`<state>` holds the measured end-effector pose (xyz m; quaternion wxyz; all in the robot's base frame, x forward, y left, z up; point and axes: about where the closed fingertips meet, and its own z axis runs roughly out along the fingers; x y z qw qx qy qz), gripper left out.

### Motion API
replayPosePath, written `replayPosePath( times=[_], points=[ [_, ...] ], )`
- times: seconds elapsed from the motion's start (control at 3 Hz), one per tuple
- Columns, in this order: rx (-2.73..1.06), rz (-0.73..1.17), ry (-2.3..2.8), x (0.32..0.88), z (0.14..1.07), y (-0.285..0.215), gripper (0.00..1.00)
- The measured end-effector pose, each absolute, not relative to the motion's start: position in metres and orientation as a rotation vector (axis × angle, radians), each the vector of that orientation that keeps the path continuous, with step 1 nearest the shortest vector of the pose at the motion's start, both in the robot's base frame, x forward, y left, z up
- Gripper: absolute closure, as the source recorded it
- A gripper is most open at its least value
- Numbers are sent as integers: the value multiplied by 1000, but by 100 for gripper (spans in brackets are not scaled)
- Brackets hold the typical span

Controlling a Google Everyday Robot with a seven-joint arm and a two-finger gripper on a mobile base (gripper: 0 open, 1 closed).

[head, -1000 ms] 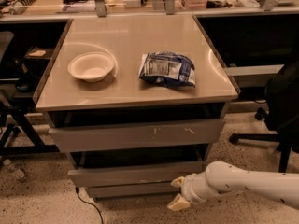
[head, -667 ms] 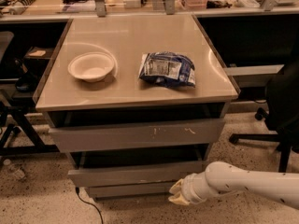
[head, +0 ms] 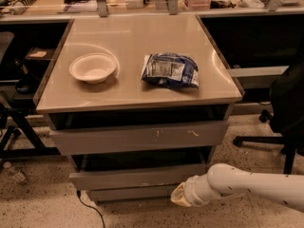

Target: Close middle drawer

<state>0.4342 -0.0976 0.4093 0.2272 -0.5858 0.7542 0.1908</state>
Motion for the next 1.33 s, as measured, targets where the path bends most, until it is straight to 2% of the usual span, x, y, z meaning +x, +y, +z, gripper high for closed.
replayPosePath(
  times=[1.0, 1.33],
  points=[
    [-1537, 454, 2061, 490, 401, -85, 100],
    [-1537, 454, 2061, 490, 401, -85, 81]
  ],
)
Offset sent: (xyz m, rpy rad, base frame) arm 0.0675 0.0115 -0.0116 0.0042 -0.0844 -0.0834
